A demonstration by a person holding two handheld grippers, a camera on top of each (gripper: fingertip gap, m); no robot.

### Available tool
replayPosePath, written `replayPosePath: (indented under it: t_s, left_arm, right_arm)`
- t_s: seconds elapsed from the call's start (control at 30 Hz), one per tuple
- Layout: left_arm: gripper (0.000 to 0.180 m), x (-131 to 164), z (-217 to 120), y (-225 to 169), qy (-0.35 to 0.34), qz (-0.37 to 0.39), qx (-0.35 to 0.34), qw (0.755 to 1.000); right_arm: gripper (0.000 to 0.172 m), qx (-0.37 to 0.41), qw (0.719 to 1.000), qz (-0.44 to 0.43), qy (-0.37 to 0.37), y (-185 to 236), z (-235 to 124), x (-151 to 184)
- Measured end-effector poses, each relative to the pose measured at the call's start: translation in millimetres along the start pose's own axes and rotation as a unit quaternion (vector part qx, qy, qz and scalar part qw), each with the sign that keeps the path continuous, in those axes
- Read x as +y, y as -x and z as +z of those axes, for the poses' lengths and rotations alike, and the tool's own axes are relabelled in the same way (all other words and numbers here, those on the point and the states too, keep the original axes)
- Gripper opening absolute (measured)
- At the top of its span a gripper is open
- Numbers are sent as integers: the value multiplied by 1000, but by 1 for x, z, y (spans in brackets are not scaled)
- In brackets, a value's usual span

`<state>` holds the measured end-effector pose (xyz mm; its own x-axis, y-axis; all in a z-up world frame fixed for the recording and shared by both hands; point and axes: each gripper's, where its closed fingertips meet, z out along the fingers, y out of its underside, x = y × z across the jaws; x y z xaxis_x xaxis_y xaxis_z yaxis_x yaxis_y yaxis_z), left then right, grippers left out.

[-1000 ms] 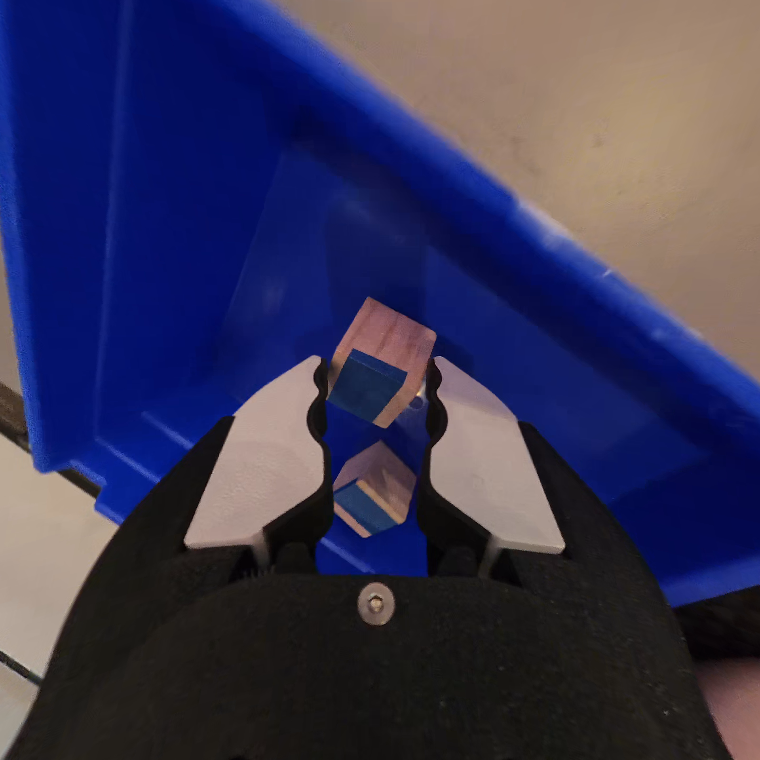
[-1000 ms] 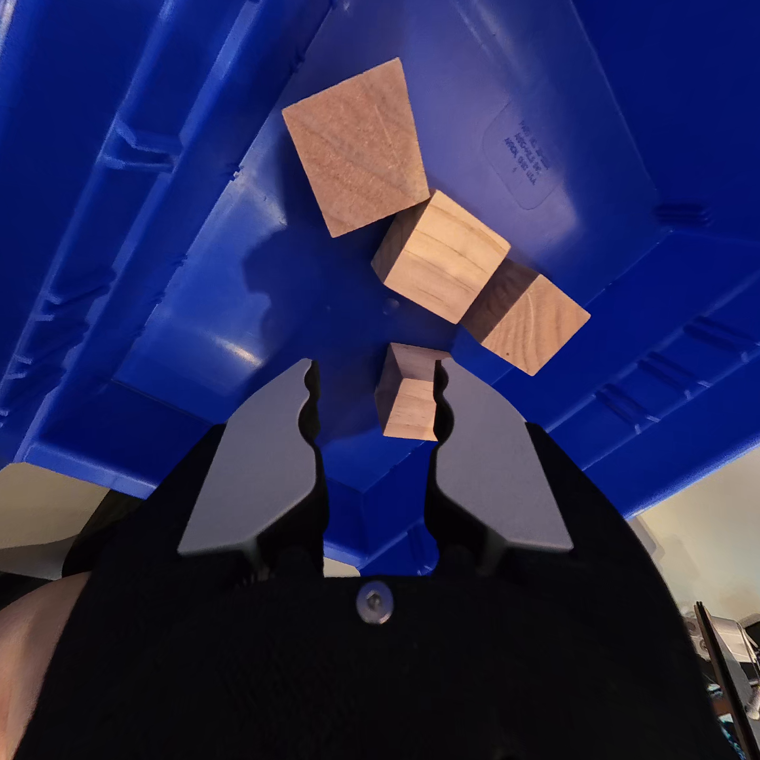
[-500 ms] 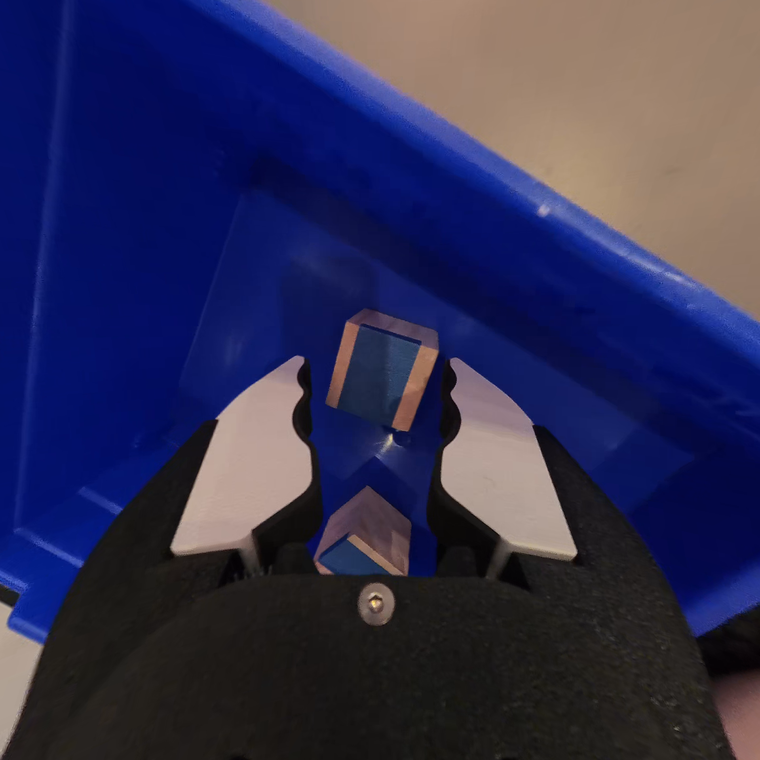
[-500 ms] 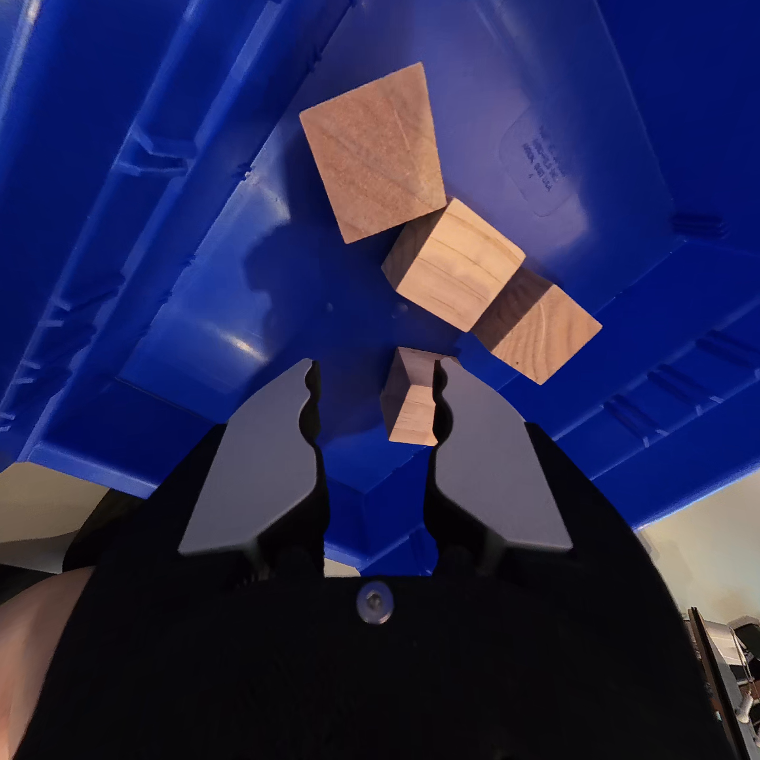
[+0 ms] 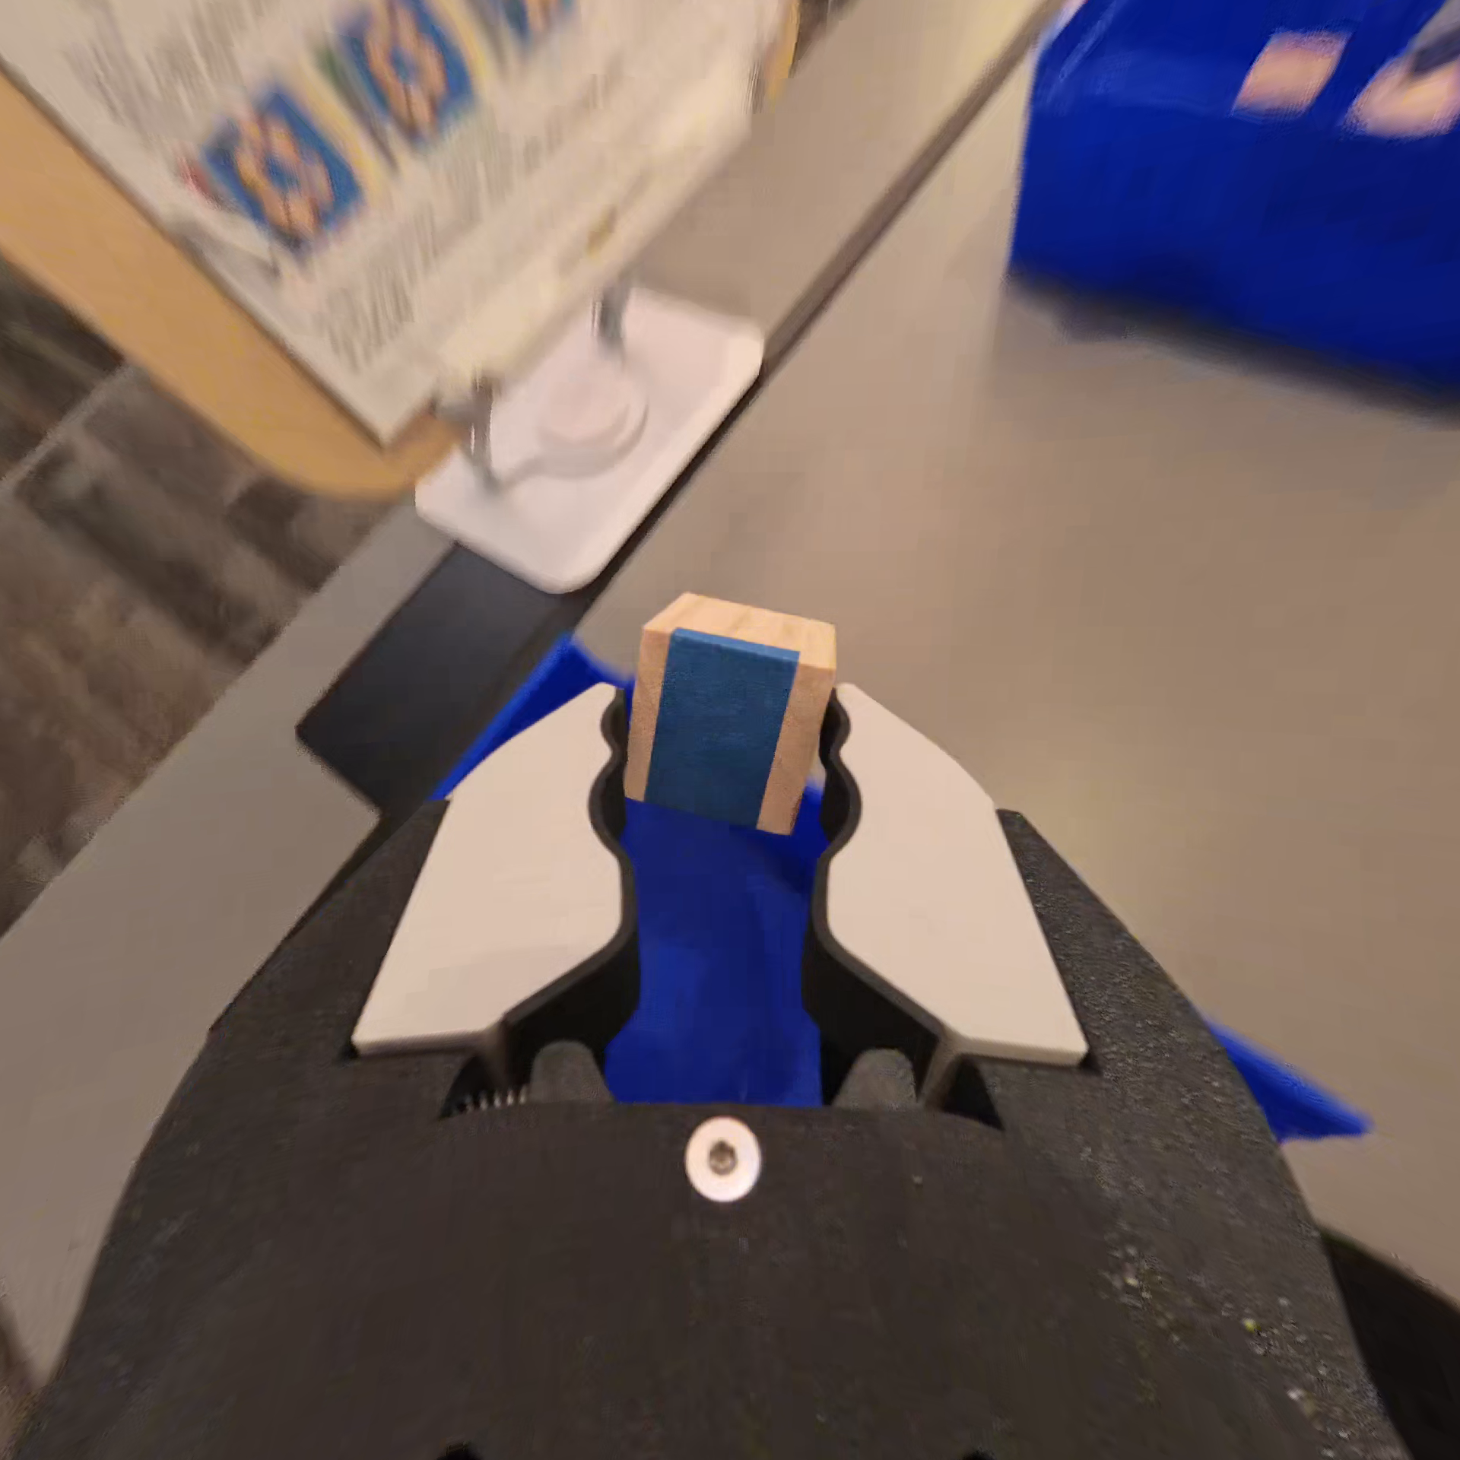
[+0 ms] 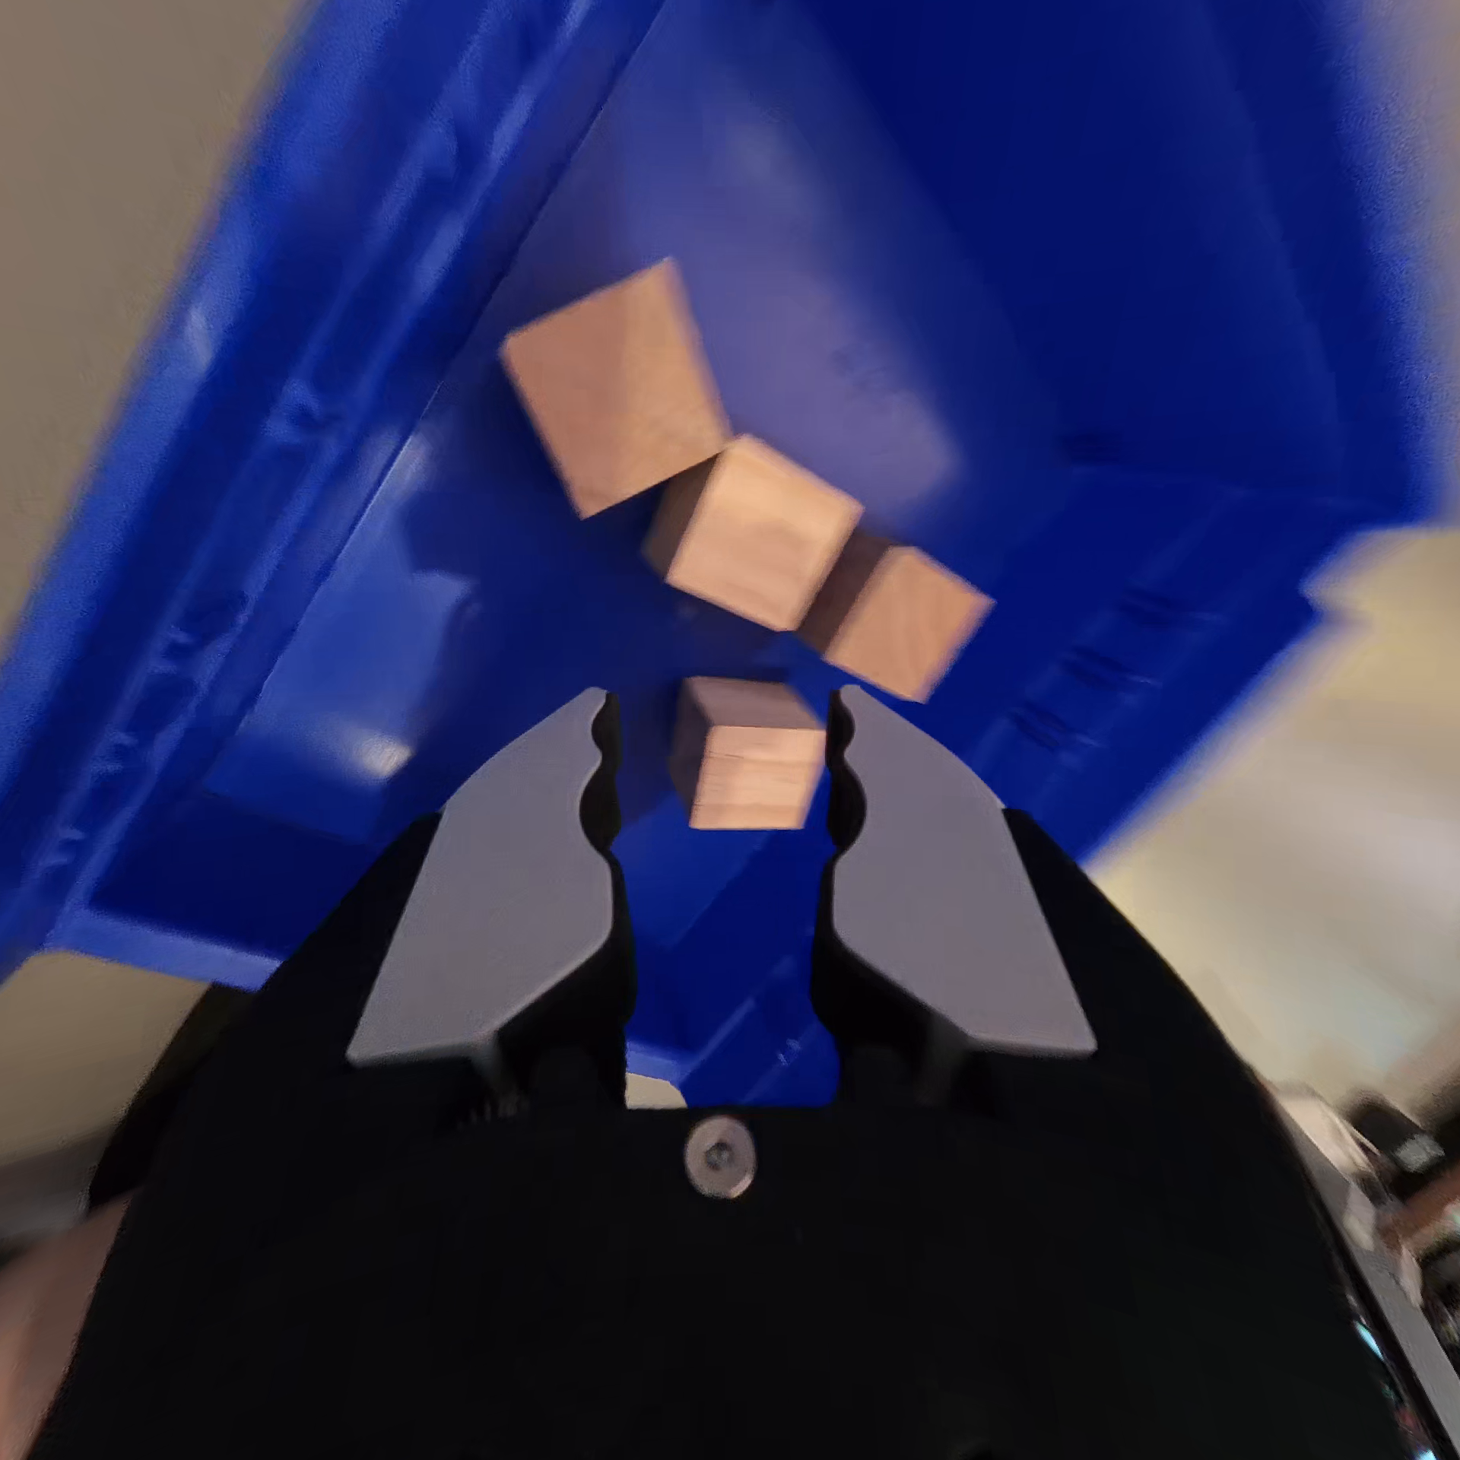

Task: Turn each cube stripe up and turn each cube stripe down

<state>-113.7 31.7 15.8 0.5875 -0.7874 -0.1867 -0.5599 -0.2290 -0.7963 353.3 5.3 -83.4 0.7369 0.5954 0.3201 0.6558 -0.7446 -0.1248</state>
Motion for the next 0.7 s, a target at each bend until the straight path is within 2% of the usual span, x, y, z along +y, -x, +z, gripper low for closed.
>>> replayPosePath:
  t_s: [0.1,0.17,0.23,0.3,0.37,0.43,0.47,0.57,0.63,0.7]
  left_arm:
    - [47,-45,-12,-31,-83,-30,62,994]
    - [47,-73,-16,-59,-138,-60,129,980]
    - [46,-100,-19,-96,-184,-107,236,948]
    - [46,-117,-20,-129,-208,-149,334,907]
    - [46,-126,-17,-152,-211,-177,399,875]
    - [46,-128,-12,-168,-204,-189,436,856]
    - [46,-129,-10,-174,-200,-192,447,851]
    - [46,-130,-6,-188,-193,-196,474,836]
    - [46,-128,-3,-195,-184,-192,484,834]
    - [46,-127,-1,-198,-181,-186,485,835]
  right_arm:
    - [52,88,989,-9,-119,-5,-55,-37]
    - [62,141,959,-44,-241,8,-103,-73]
    - [71,167,902,-88,-388,41,-153,-113]
    - [85,142,826,-148,-526,96,-196,-142]
    - [85,112,740,-232,-621,158,-223,-151]
    - [85,150,675,-289,-663,194,-233,-151]
    - [83,173,658,-297,-670,202,-235,-152]
    - [79,176,641,-303,-683,221,-235,-155]
    - [66,196,634,-299,-686,222,-235,-156]
    - [46,200,628,-303,-688,224,-234,-155]
